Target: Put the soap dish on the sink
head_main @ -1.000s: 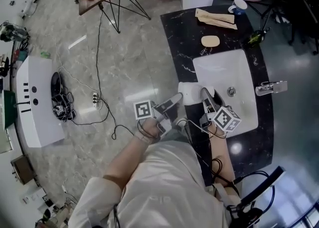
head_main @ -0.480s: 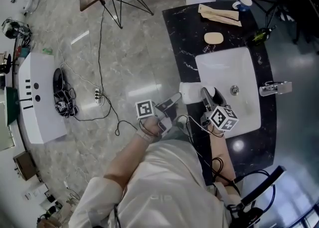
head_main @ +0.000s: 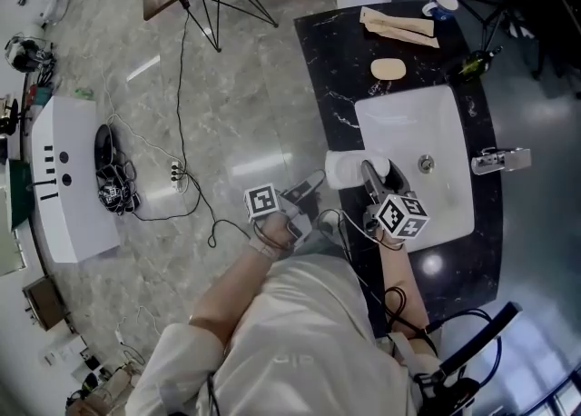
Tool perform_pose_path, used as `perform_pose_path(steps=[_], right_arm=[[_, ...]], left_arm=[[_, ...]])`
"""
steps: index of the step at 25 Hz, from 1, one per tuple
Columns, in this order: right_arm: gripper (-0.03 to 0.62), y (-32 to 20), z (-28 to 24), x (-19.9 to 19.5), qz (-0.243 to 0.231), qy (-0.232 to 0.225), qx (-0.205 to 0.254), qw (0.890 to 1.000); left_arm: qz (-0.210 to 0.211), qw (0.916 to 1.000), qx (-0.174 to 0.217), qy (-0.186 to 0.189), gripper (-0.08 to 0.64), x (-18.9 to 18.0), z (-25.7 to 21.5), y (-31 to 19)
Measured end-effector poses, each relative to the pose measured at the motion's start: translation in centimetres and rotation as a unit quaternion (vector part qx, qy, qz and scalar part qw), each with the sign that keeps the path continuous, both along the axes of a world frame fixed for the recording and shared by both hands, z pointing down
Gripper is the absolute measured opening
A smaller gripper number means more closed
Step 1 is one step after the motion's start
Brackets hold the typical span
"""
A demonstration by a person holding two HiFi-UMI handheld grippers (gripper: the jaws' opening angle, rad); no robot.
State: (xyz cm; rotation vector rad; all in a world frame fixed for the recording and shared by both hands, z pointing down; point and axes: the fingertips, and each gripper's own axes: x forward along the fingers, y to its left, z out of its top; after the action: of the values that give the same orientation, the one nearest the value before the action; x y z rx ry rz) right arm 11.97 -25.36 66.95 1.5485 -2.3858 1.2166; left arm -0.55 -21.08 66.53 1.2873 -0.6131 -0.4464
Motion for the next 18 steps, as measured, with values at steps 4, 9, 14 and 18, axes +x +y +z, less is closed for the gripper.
perform_pose_path(steps=[4, 9, 14, 18], right_arm=[[0.279, 0.3, 0.1, -0.2, 0.001, 0.002, 0.000, 1.000], [0.280, 0.2, -1.0, 0.3, 0.020, -0.003, 0.015, 1.000], [0.280, -0.1, -3.1, 1.3, 0.040, -0.001, 0.040, 0.998], [0.279, 0.0, -6.1, 1.3, 0.057, -0.009, 0.071, 0.996]], left_arm=[[0.007, 1.0000, 0.000, -0.005, 0.262, -0.2, 0.6, 0.3], [0.008, 0.9999, 0.012, -0.003, 0.264, -0.8, -0.5, 0.4], [-0.001, 0.9997, 0.024, 0.002, 0.264, -1.9, -2.6, -0.1], [-0.009, 0.9988, 0.046, 0.011, 0.264, -2.8, -5.7, -0.8]])
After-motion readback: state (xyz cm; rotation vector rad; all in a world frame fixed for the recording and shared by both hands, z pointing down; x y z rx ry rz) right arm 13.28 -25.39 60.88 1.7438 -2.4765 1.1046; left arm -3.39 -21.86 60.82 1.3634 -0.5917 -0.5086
